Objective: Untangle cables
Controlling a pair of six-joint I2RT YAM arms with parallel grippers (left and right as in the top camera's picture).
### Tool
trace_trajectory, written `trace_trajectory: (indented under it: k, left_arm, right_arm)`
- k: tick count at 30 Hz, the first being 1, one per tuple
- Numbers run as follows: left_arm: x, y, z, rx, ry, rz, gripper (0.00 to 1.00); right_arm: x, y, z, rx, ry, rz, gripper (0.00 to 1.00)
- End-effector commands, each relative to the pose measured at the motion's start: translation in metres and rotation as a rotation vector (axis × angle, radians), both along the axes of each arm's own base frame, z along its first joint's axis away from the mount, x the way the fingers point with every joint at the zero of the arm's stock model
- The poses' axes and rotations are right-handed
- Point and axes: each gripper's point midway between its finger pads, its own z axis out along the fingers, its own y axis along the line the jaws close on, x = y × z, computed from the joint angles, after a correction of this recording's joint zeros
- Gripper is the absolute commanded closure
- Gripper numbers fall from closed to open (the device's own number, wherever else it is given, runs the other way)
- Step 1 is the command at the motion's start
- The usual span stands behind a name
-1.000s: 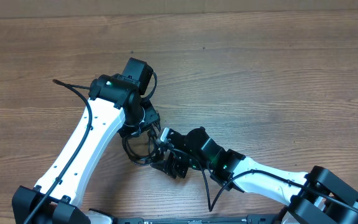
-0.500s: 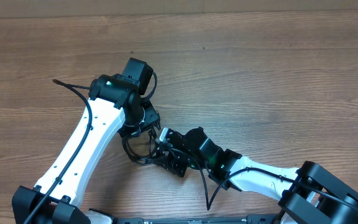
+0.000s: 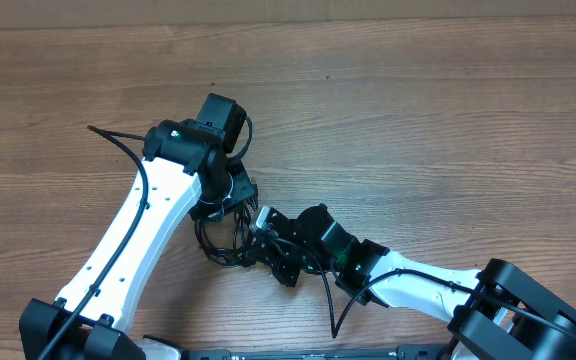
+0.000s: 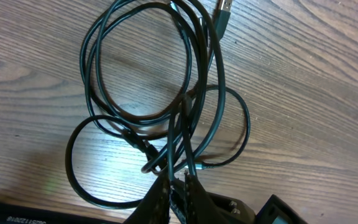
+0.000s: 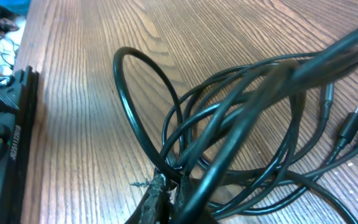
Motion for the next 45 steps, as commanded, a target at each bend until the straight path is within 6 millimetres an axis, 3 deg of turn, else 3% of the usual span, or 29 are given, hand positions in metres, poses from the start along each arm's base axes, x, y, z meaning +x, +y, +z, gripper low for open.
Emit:
trace_trajectory:
  k: [1, 4, 10, 14, 20, 22, 27, 33, 38, 42, 45]
  left_arm:
    - [0.001, 0.001, 0.0, 0.006, -0.002, -0.06, 0.89]
    - [-0.001, 0.002, 0.0, 0.01, 0.002, -0.084, 0.89]
    - [-0.005, 0.015, -0.001, 0.08, 0.017, -0.092, 0.88]
    - [-0.009, 0.027, -0.001, 0.146, 0.03, -0.09, 0.86]
    - [-0.008, 0.028, -0.001, 0.153, 0.023, -0.089, 0.84]
    - [-0.007, 0.028, -0.001, 0.152, 0.019, -0.086, 0.83]
    - [-0.003, 0.026, 0.0, 0.146, 0.003, -0.083, 0.8]
    - [0.001, 0.023, 0.0, 0.128, -0.012, -0.047, 0.79]
    - [0.006, 0.021, 0.0, 0.121, -0.029, -0.037, 0.78]
    - [0.009, 0.019, 0.0, 0.112, -0.041, -0.035, 0.78]
    - [0.008, 0.016, 0.0, 0.093, -0.038, -0.037, 0.78]
  right_arm:
    - [-0.002, 0.005, 0.006, 0.033, 0.049, -0.006, 0.96]
    - [-0.002, 0.006, 0.013, 0.05, 0.052, -0.013, 0.96]
    - [-0.001, 0.004, 0.05, 0.124, 0.038, -0.038, 0.96]
    - [0.009, -0.013, 0.085, 0.182, 0.052, -0.106, 0.96]
    - [0.014, -0.05, 0.136, 0.253, 0.028, -0.168, 0.96]
    - [0.012, -0.062, 0.141, 0.244, 0.037, -0.186, 0.96]
    - [-0.01, -0.06, 0.143, 0.26, 0.126, -0.11, 0.96]
    - [-0.023, -0.057, 0.142, 0.265, 0.212, -0.07, 0.96]
    - [-0.045, -0.05, 0.118, 0.183, 0.289, -0.026, 0.96]
    - [-0.076, -0.029, 0.094, 0.113, 0.341, 0.071, 0.96]
    - [-0.084, -0.022, 0.075, 0.058, 0.362, 0.077, 0.96]
